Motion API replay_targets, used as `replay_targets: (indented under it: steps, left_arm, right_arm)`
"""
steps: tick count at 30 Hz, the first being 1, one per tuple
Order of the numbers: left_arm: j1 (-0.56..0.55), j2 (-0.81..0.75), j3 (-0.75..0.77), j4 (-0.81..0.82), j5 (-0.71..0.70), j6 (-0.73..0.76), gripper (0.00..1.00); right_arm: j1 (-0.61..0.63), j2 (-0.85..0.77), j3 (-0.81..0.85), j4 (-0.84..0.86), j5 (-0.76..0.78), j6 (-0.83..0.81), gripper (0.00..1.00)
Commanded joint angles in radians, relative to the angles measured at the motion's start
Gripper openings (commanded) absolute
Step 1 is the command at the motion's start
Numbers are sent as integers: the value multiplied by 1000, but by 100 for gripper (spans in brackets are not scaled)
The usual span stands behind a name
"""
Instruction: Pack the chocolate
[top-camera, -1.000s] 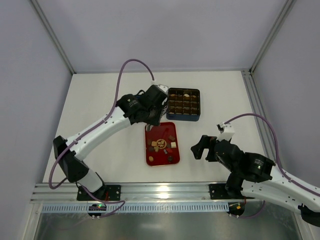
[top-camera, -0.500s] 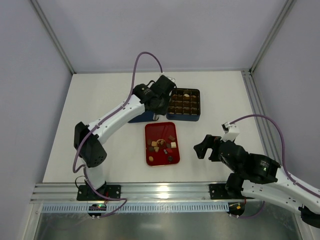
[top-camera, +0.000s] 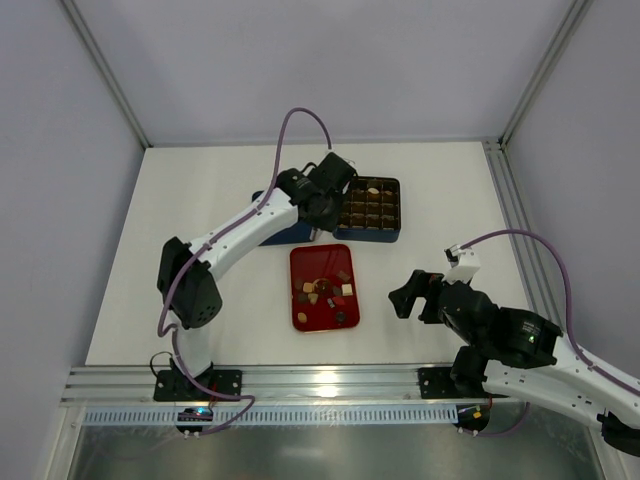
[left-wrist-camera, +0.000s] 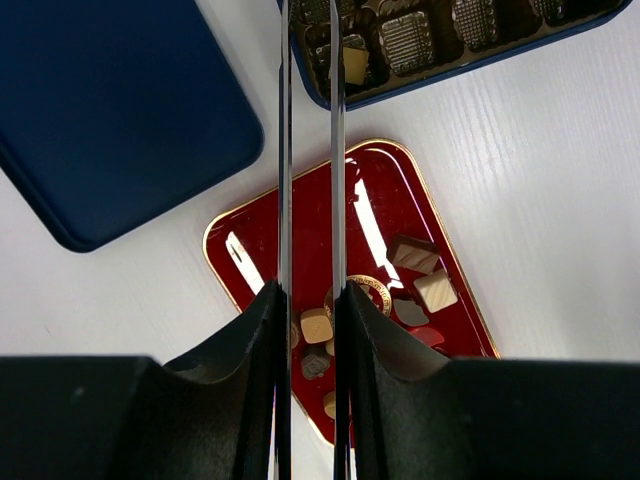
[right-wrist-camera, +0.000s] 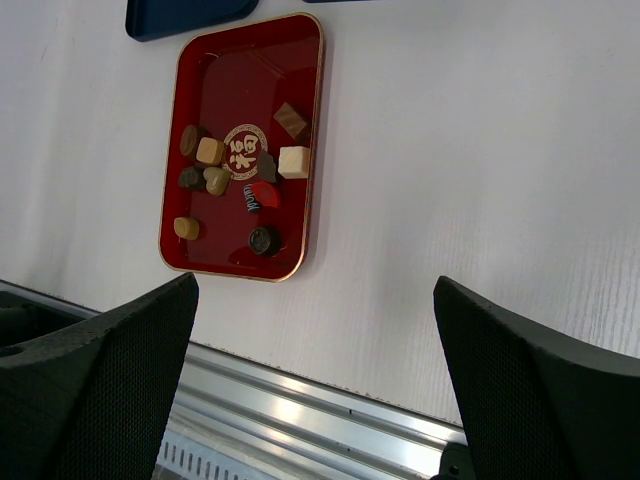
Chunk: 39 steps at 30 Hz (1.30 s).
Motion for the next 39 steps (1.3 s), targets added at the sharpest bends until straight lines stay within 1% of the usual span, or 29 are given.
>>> replay_targets:
  steps: [1,4,5,9,18,27,31,39]
  left_arm:
    - [6,-1,36,50,11,18,22]
    - [6,2,38,53,17,20,23]
    - [7,4,39,51,17,20,27]
    - [6,4,42,48,17,23,30]
    - [7,-7,42,45,19,26,35]
    - [6,-42,45,27,34,23,35]
    - [7,-105,18,10,56,6,34]
    - [4,-320,-177,-16,137,-35,35]
  right_arm:
    - [4,-8,38,5,26,9,100]
    - [4,-8,38,5,26,9,100]
    - [4,-10,37,5,28,11,100]
    - [4,-10,36,5,28,11,100]
    - [4,-7,35,16,23,12,100]
    - [4,-7,36,13,22,11,100]
    - [4,-7,32,16,25,12,100]
    - [4,4,20,30,22,9,100]
